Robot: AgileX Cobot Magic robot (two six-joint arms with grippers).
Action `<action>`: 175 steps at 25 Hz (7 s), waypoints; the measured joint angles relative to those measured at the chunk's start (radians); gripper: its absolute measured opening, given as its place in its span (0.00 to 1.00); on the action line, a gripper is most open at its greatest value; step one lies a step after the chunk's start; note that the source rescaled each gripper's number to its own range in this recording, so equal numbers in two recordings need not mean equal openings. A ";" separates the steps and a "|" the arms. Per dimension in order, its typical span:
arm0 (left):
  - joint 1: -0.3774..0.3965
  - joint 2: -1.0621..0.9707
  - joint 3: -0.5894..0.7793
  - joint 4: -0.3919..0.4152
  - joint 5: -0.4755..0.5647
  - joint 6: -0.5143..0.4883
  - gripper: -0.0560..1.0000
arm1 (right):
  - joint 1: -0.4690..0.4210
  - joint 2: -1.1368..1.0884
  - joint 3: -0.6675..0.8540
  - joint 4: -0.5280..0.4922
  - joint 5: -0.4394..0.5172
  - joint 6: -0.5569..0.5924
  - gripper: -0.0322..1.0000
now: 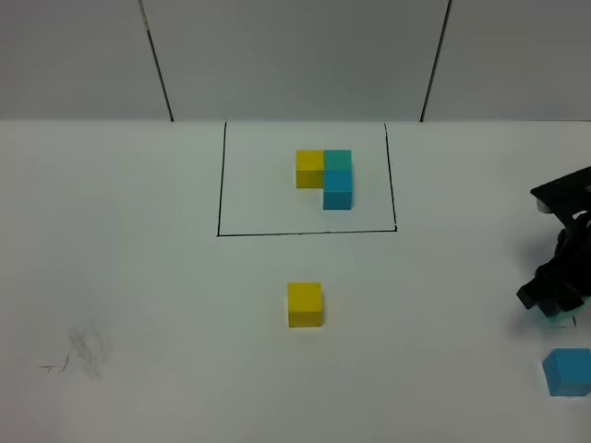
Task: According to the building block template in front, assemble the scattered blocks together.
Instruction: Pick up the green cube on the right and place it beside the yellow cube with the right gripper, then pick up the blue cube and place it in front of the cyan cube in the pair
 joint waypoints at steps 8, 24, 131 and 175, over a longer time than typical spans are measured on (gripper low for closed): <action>0.000 0.000 0.000 0.000 0.000 0.000 0.43 | 0.293 -0.197 0.000 -0.091 0.068 -0.421 0.21; 0.000 0.000 0.000 0.000 0.000 0.000 0.43 | 0.545 0.142 -0.392 -0.025 0.325 -0.603 0.21; 0.000 0.000 0.000 0.001 0.000 0.002 0.43 | 0.095 -0.241 0.182 -0.169 0.036 0.658 0.94; 0.000 0.000 0.000 0.001 0.000 0.002 0.43 | 0.085 -0.138 0.380 -0.094 -0.236 0.582 0.22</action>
